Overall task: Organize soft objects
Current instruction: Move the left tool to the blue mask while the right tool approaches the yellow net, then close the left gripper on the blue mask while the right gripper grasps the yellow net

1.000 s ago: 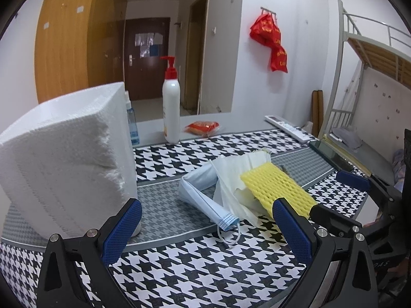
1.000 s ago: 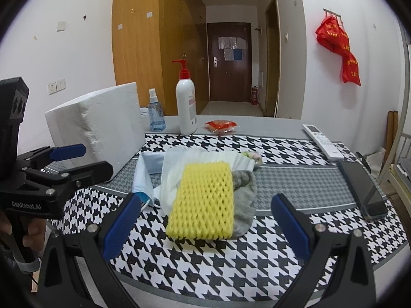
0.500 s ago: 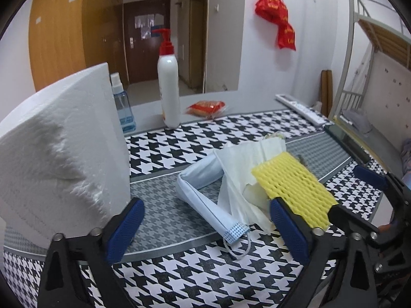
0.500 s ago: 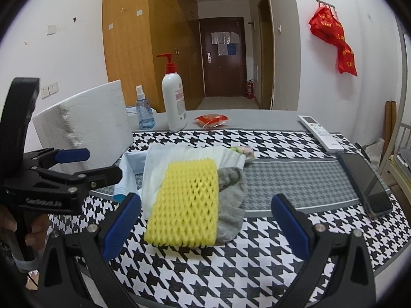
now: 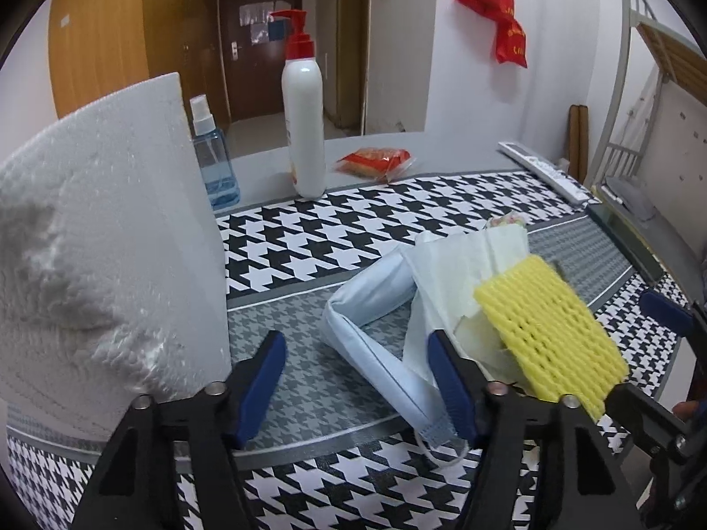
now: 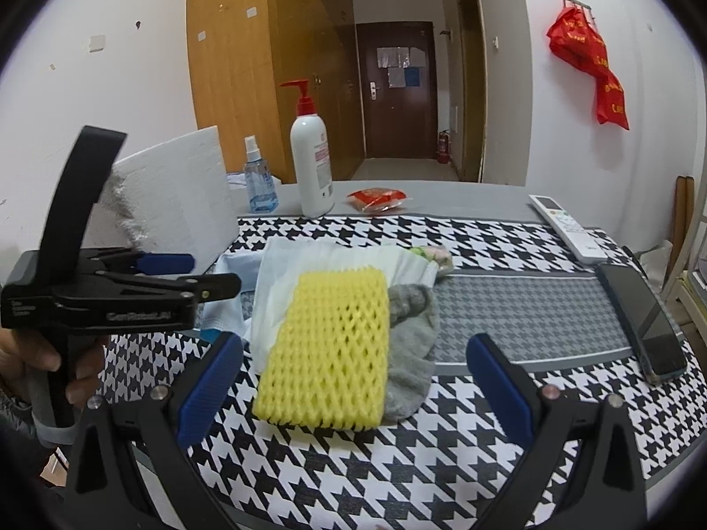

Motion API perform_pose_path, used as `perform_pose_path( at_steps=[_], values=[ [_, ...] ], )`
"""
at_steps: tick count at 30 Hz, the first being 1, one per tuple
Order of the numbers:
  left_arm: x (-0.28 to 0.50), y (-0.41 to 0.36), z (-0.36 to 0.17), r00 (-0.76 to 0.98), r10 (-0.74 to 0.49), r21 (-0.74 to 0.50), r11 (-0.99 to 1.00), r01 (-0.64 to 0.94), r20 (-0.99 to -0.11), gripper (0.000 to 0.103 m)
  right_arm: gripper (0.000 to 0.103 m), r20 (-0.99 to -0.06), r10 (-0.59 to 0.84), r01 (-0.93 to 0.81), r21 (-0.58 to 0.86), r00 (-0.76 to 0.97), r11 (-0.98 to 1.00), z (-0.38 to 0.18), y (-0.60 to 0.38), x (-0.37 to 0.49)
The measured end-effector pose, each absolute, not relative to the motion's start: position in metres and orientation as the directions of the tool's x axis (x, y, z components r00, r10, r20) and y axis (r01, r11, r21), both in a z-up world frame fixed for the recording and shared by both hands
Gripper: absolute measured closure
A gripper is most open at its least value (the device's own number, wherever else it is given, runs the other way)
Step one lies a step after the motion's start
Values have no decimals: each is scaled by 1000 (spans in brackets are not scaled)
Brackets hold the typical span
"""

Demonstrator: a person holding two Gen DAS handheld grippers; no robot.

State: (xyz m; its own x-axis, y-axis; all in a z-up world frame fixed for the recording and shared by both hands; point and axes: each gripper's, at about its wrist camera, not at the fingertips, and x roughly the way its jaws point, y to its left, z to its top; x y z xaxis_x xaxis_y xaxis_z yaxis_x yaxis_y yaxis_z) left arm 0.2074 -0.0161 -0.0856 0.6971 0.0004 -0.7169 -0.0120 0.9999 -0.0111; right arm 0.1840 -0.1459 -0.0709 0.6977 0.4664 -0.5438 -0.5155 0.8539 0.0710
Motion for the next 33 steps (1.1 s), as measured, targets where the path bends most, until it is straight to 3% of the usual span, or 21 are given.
perform_pose_path(
  at_steps=[2, 7, 9, 14, 26, 28, 33],
  values=[
    [210, -14, -88, 688, -10, -25, 1000, -11, -725, 48, 1, -546, 464, -516, 66, 698, 854, -72, -145, 184],
    [213, -12, -95, 675, -34, -52, 999, -7, -737, 50, 1, -560, 453, -514, 56, 694, 856, -74, -143, 184],
    [213, -10, -96, 677, -36, -60, 998, -12, -735, 68, 1, -566, 449, -516, 49, 691, 855, -74, -141, 185],
    [214, -6, -101, 672, -44, -74, 997, -16, -739, 86, 3, -580, 441, -530, 18, 685, 848, -75, -134, 184],
    [202, -3, -96, 727, -91, -102, 994, 29, -680, 89, 38, -648, 391, -539, -36, 654, 841, -88, -119, 187],
    [200, -7, -96, 732, -94, -93, 995, 42, -675, 89, 53, -651, 381, -530, -39, 656, 847, -88, -119, 187],
    [199, -7, -94, 742, -94, -96, 995, 41, -664, 90, 70, -656, 367, -529, -59, 660, 846, -89, -118, 183]
  ],
)
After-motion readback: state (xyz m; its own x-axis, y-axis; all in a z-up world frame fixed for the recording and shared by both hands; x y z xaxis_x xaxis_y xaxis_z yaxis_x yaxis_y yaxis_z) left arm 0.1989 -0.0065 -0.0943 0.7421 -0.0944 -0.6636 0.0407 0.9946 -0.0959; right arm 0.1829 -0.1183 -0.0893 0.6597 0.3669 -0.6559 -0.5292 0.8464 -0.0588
